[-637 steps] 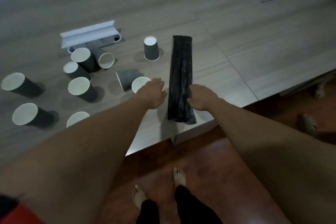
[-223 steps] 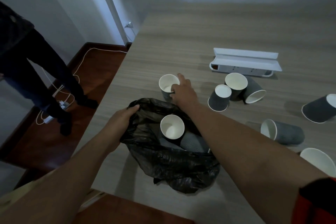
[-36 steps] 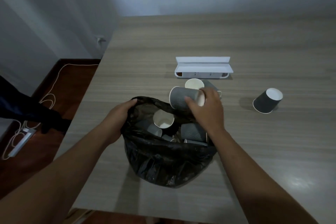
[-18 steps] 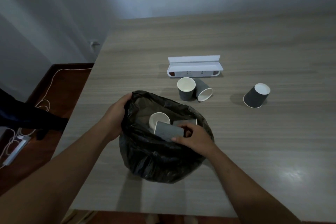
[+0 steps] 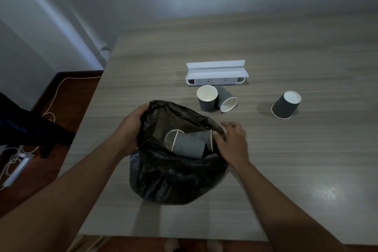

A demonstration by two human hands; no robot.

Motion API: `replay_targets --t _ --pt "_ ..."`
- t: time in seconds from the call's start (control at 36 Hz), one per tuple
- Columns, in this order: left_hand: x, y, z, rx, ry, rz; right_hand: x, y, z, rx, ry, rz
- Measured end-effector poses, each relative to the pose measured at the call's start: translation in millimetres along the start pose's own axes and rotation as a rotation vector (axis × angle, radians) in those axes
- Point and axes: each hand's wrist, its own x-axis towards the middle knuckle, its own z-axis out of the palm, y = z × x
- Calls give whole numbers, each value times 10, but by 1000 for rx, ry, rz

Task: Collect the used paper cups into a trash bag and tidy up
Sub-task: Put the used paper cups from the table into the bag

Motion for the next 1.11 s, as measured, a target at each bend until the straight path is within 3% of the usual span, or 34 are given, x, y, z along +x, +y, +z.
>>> replay_targets --t 0.08,0.19,0.28,0.42,0.47,0.56,0.69,0.81,0.92,1.11 --pt "-4 6 -48 -14 -18 2 61 117 41 -108 -211 291" --pt "-11 0 -51 -18 -30 -2 80 171 110 148 -325 523" --pt "-15 -8 -24 -26 -41 0 54 175 103 171 -287 488" --pt "-16 -22 -25 -55 -67 9 99 56 -298 422 126 307" --pt "-15 -9 -34 -55 -69 20 121 40 -471 456 172 243" --pt "-5 -2 2 -35 -81 84 157 118 -641 352 105 191" --pt "72 52 151 82 -50 178 420 351 -1028 285 241 178" --pt "127 102 314 143 -45 185 813 569 -1347 -138 349 113" --pt "156 114 475 197 -47 166 1298 782 -1595 -307 271 162" --pt "183 77 632 184 -74 144 1730 1047 -1591 -309 -6 351"
